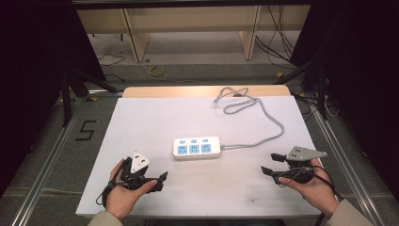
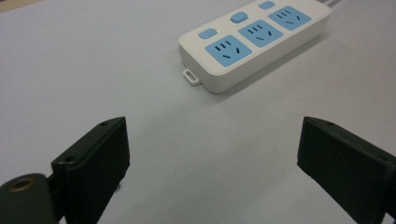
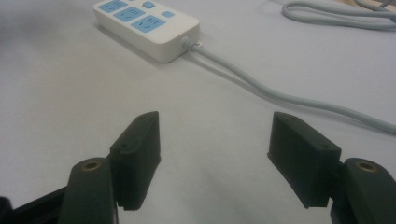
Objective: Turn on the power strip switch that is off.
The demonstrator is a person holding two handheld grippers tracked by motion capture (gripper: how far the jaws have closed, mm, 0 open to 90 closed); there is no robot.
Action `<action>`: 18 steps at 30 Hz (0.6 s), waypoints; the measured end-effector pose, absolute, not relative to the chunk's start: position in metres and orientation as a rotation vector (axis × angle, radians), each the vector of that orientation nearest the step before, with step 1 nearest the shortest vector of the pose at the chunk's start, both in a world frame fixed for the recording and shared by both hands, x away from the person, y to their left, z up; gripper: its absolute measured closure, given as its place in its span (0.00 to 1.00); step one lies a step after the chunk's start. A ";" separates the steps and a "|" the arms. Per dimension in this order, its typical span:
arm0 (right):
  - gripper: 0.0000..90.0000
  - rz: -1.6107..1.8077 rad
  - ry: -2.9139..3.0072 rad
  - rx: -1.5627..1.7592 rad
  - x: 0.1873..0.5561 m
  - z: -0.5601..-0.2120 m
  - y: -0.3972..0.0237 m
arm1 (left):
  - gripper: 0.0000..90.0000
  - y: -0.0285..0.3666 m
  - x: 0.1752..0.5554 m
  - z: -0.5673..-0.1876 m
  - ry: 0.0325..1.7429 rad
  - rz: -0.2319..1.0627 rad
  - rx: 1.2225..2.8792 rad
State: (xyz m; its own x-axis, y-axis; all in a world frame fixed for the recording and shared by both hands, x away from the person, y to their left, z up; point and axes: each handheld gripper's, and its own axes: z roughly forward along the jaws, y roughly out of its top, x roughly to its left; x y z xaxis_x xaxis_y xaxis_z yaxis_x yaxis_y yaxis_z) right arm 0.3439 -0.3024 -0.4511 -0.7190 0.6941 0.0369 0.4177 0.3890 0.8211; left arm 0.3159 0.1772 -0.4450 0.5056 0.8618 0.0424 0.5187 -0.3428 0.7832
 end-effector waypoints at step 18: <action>0.38 1.241 2.337 0.967 0.344 -0.451 -0.301 | 0.95 0.182 0.316 -0.435 1.224 0.755 1.930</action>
